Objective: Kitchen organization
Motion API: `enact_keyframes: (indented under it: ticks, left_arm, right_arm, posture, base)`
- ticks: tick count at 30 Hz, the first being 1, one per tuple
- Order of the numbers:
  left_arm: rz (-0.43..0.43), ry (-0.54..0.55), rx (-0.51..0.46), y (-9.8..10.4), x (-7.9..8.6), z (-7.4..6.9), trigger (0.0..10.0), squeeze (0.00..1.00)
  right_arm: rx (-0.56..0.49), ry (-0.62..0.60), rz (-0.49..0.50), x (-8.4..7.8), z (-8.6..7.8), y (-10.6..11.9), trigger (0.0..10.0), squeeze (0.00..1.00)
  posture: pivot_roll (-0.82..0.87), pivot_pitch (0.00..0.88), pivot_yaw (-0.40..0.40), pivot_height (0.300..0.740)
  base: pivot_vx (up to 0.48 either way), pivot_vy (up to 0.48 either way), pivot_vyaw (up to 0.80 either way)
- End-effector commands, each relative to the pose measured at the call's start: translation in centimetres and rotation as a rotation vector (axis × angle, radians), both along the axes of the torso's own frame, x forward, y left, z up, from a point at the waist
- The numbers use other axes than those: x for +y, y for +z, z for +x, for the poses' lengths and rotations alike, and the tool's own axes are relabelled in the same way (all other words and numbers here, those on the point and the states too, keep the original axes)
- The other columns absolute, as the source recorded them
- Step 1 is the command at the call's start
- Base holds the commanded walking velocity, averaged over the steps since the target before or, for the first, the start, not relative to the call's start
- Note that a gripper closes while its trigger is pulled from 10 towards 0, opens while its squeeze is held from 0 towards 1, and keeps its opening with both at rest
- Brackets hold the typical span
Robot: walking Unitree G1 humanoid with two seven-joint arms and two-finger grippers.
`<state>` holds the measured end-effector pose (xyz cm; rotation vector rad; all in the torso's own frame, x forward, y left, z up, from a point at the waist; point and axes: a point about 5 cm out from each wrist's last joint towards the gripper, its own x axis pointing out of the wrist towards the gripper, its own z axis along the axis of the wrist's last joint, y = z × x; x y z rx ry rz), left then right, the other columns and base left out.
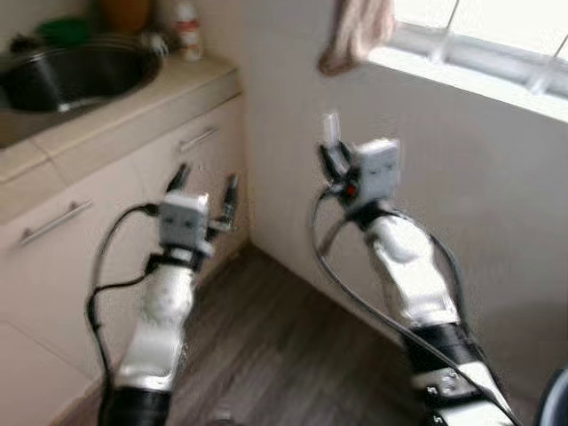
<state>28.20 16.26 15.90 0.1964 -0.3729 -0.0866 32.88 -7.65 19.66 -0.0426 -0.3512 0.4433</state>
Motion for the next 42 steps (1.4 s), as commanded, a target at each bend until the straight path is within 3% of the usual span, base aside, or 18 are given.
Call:
enact_keyframes:
  ticks: [1,10,36,42]
  left_arm:
    - [-0.007,-0.024,-0.011,0.16,-0.72,-0.06,10.0,0.0]
    - [-0.006,-0.026,-0.013,0.15,-0.74,-0.09,10.0,0.0]
    - [-0.009,-0.029,-0.018,0.25,-0.85,0.02,10.0,0.0]
    - [-0.008,-0.031,-0.02,0.29,-0.86,0.06,10.0,0.0]
  right_arm:
    - [-0.003,-0.043,0.0,-1.27,0.21,-0.06,0.0,0.0]
    - [-0.005,-0.046,0.009,-1.3,0.29,0.0,0.0,0.0]
    - [-0.003,-0.054,0.025,-1.39,0.48,0.03,0.0,0.0]
    - [-0.003,-0.062,0.034,-1.47,0.58,0.12,0.0,0.0]
  posture:
    - [0.01,0.0,-0.039,0.74]
    - [0.01,0.0,-0.038,0.74]
    - [0.01,0.0,-0.038,0.74]
    - [0.01,0.0,-0.038,0.74]
  base:
    - [0.307,0.0,0.0]
    - [0.311,0.0,0.0]
    - [0.325,0.0,0.8]
    - [0.334,0.0,0.08]
